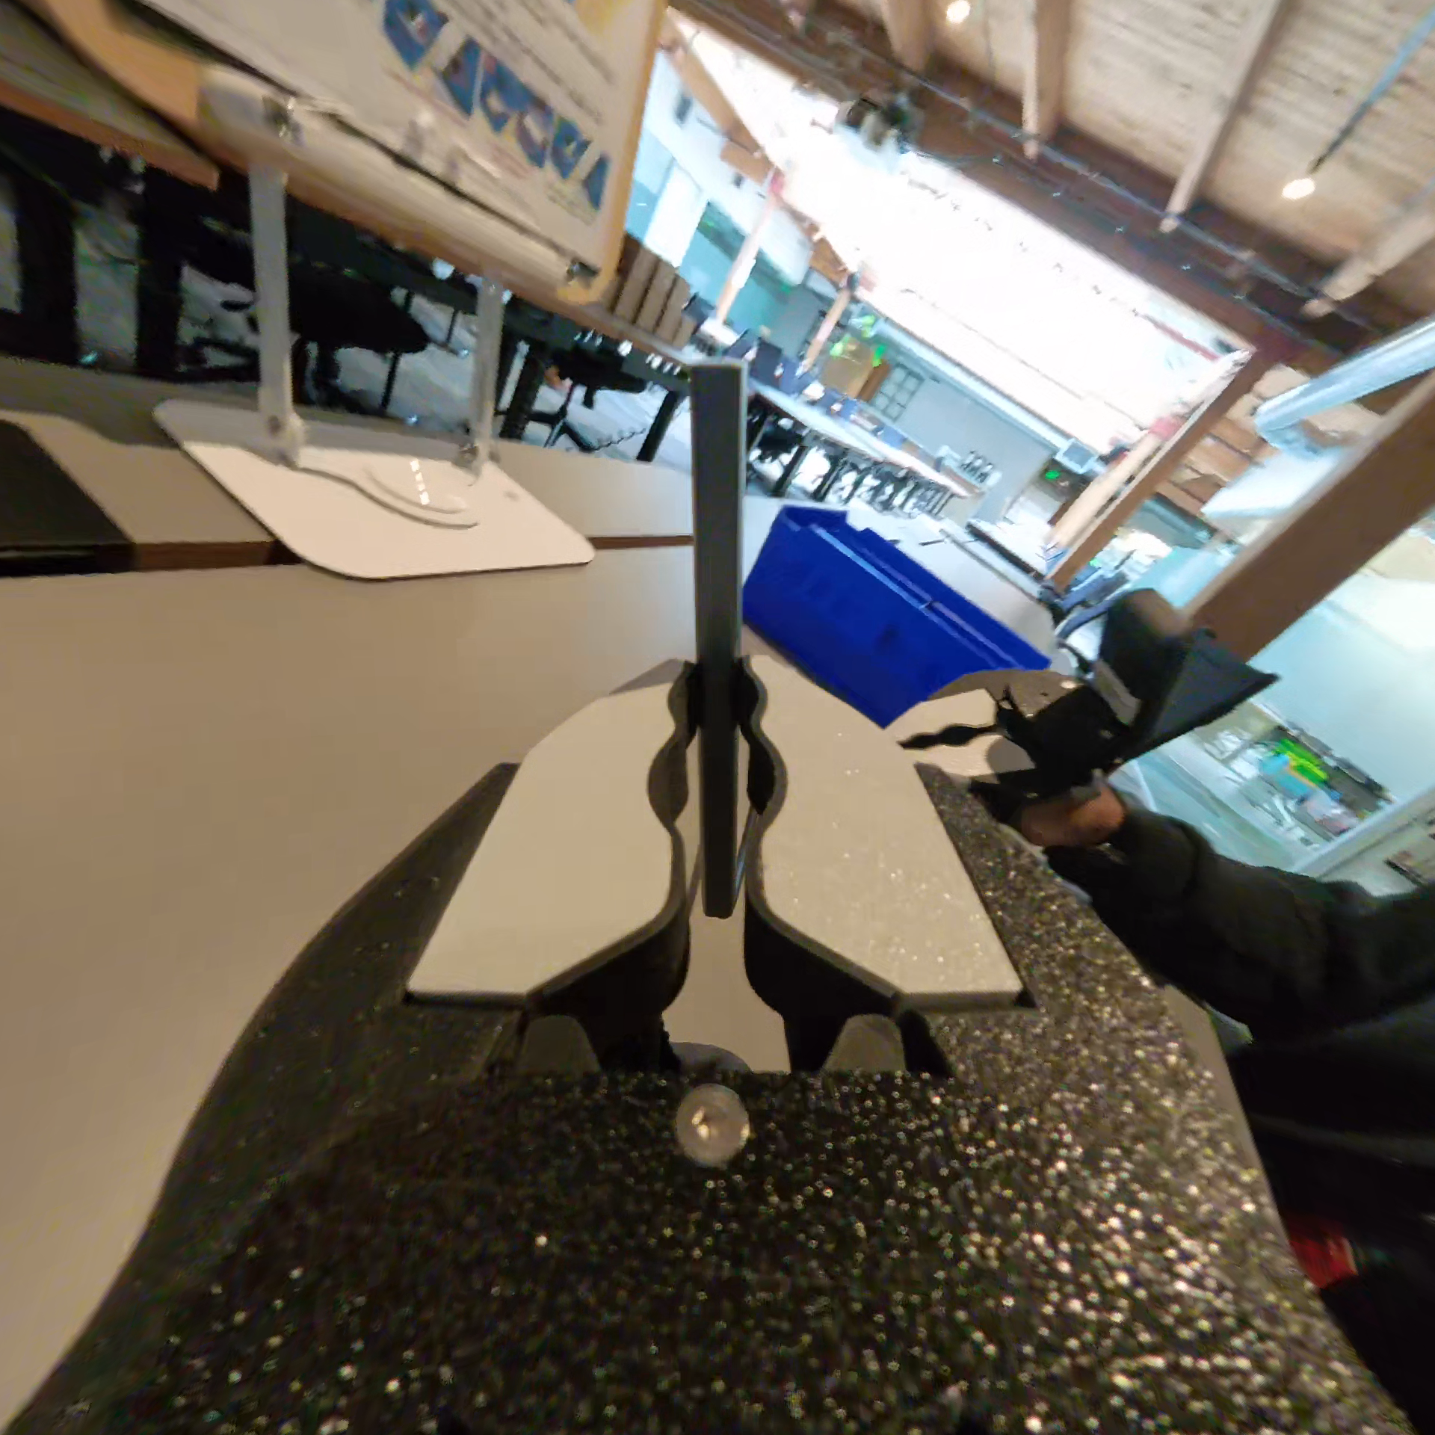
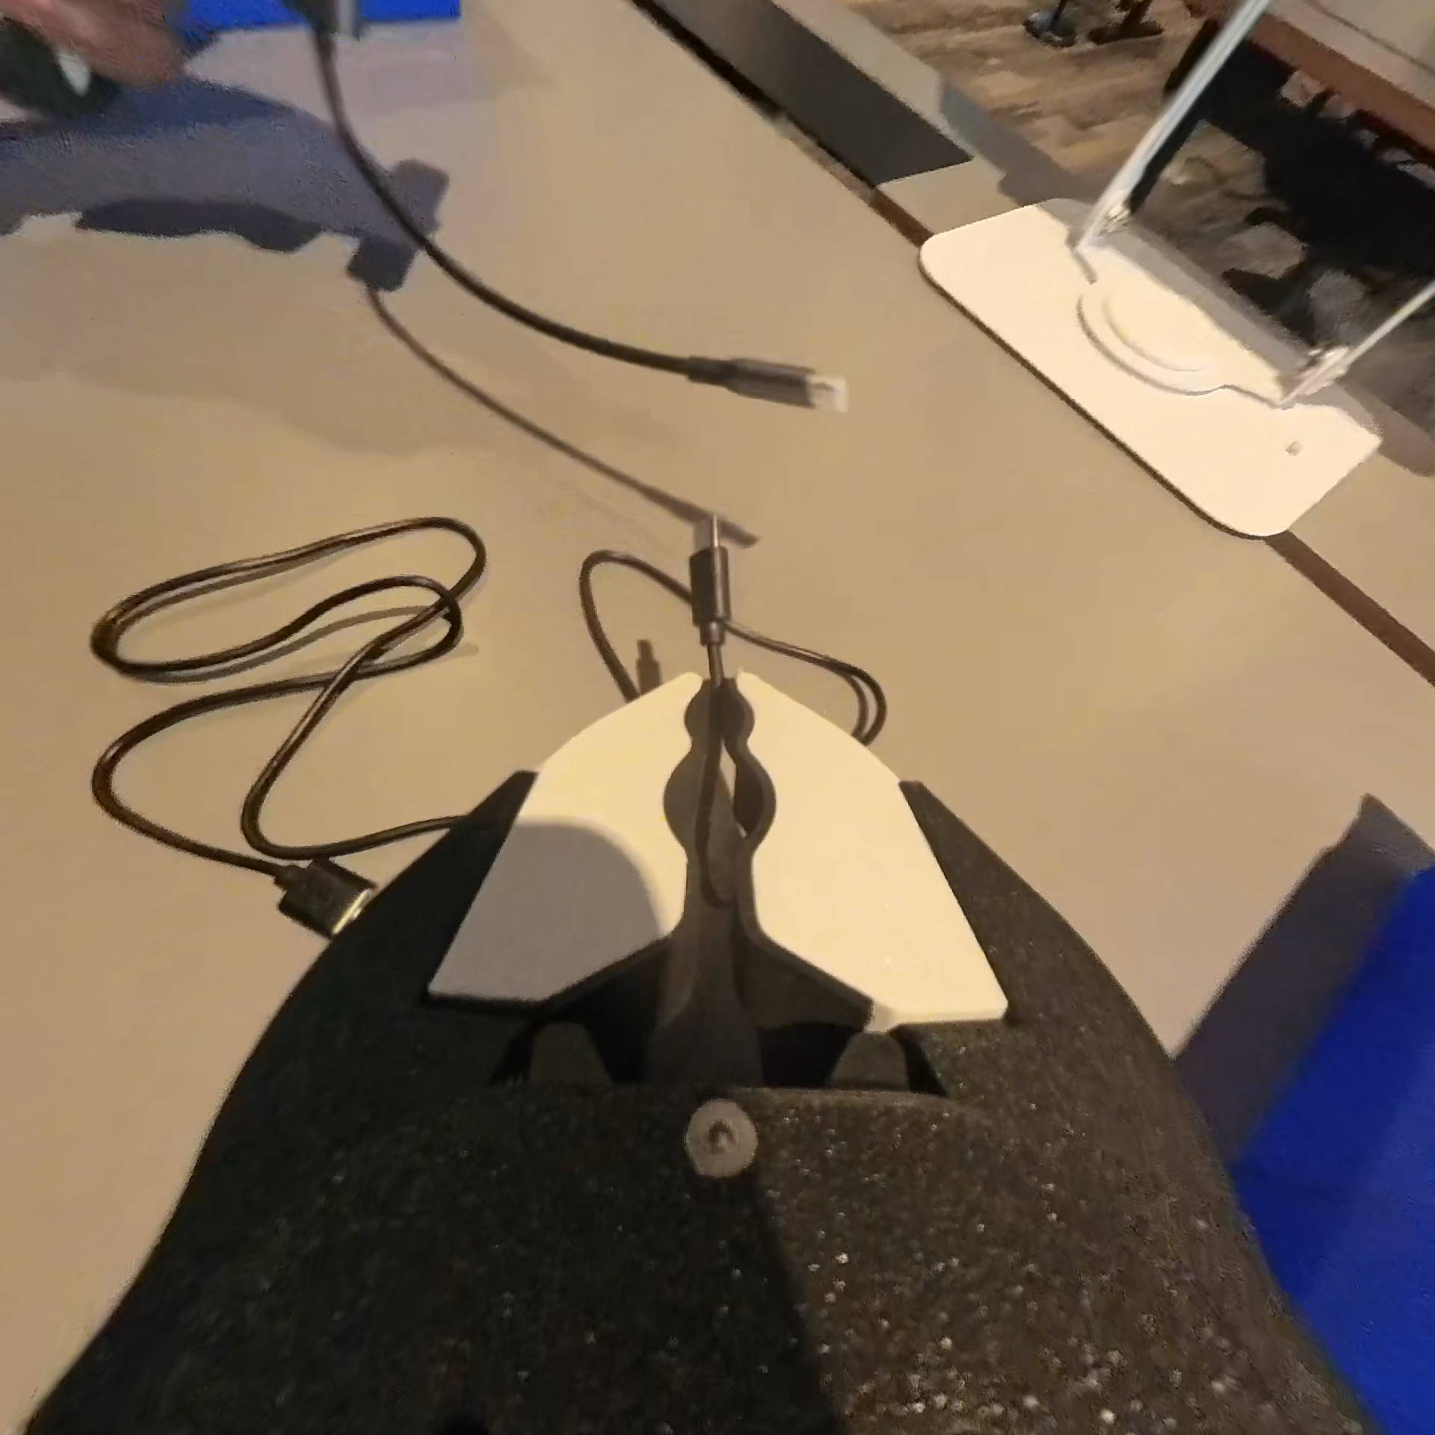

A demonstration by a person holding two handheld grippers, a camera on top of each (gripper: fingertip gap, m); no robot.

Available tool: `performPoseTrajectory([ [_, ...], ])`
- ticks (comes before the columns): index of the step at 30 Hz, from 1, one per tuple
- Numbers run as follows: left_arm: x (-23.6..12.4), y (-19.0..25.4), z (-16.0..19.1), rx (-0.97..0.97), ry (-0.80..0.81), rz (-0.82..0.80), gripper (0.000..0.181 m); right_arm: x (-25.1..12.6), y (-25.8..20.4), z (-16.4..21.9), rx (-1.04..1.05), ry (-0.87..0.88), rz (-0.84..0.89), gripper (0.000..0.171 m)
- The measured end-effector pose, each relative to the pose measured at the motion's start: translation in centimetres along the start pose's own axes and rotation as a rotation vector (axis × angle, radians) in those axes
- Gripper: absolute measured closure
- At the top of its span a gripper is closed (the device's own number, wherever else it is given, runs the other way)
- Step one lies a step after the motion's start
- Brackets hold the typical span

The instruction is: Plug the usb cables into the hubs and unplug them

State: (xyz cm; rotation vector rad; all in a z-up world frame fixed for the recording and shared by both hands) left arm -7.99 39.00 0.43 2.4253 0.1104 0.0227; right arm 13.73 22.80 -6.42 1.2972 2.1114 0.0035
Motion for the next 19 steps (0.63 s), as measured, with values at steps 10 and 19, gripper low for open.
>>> performPoseTrajectory([
  [10, 3.6, -2.1, 3.3, -0.016, -0.145, -0.174, 0.171, 0.7, -2.6, 1.4, -0.198, -0.151, -0.110, 0.168],
  [19, 5.1, -2.5, 5.4, -0.095, -0.238, -0.193, 0.171, 0.4, -3.1, 1.7, -0.226, -0.156, -0.168, 0.164],
])
Point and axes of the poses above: each gripper's, where its closed fingertips meet, x out along the fingers, z out of its underside, y = z × x across the jaws, the point moved 4 cm from there along -x, back along the fingers, and after that the axes turned 11 degrees about -x, right-handed, at the moved point
